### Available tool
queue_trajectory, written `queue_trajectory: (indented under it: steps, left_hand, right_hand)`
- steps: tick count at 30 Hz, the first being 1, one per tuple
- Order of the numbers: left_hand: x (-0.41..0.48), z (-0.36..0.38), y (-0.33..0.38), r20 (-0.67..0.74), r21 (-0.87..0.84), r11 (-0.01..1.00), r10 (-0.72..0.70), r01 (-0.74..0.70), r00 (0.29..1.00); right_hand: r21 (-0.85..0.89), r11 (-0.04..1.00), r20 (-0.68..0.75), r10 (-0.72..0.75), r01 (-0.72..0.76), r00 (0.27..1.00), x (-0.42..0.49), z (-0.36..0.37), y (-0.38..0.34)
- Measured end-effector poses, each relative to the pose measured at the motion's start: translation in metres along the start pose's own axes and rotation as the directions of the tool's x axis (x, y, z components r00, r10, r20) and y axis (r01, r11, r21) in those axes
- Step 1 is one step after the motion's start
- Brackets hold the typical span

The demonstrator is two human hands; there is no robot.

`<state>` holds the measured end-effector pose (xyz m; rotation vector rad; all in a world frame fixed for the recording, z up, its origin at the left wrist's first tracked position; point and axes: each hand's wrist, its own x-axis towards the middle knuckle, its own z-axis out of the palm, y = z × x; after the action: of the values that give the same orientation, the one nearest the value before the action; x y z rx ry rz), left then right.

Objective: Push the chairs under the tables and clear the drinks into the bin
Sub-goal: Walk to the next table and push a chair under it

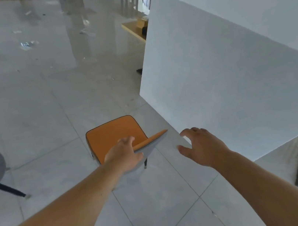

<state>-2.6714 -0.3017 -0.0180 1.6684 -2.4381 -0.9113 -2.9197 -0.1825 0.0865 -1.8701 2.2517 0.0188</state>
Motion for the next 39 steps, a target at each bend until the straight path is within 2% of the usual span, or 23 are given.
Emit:
queue_trajectory:
  steps: [5,10,14,18,20,25,29,33,36,39]
  left_hand:
    - [0.039,0.018,-0.013,0.052,-0.039,0.983,-0.176,0.178,0.983]
    - [0.073,0.043,-0.013,0.107,-0.07,0.943,-0.317,0.325,0.942]
    - [0.082,0.063,-0.008,0.197,-0.015,0.903,-0.419,0.43,0.886]
    - [0.088,0.088,0.003,0.109,-0.026,0.848,-0.524,0.529,0.845]
    - [0.097,0.091,0.001,0.11,-0.02,0.843,-0.533,0.538,0.839]
    - [0.107,0.091,-0.01,0.142,0.102,0.866,-0.5,0.489,0.854]
    - [0.101,0.092,-0.014,0.127,0.074,0.859,-0.512,0.507,0.849]
    - [0.08,0.085,-0.024,0.133,0.061,0.828,-0.56,0.557,0.818]
    - [0.048,0.09,-0.039,0.122,0.019,0.786,-0.616,0.618,0.779]
    - [0.007,0.097,-0.062,0.073,-0.035,0.742,-0.666,0.67,0.742]
  right_hand:
    - [-0.001,0.99,0.11,-0.143,0.144,0.984,0.077,0.018,0.0]
    - [0.058,0.946,0.221,-0.322,0.318,0.92,0.158,0.049,0.005]
    - [0.09,0.89,0.365,-0.447,0.447,0.816,0.209,0.08,0.015]
    - [0.093,0.811,0.503,-0.539,0.577,0.676,0.233,0.112,0.039]
    - [0.063,0.768,0.499,-0.577,0.637,0.647,0.242,0.129,0.045]
    - [-0.009,0.743,0.505,-0.575,0.67,0.644,0.262,0.157,0.041]
    - [-0.062,0.749,0.522,-0.539,0.66,0.661,0.268,0.169,0.03]
    - [-0.101,0.72,0.537,-0.542,0.687,0.646,0.255,0.175,0.001]
    - [-0.109,0.672,0.538,-0.58,0.732,0.612,0.239,0.18,-0.026]
    - [-0.107,0.594,0.545,-0.636,0.797,0.547,0.222,0.188,-0.062]
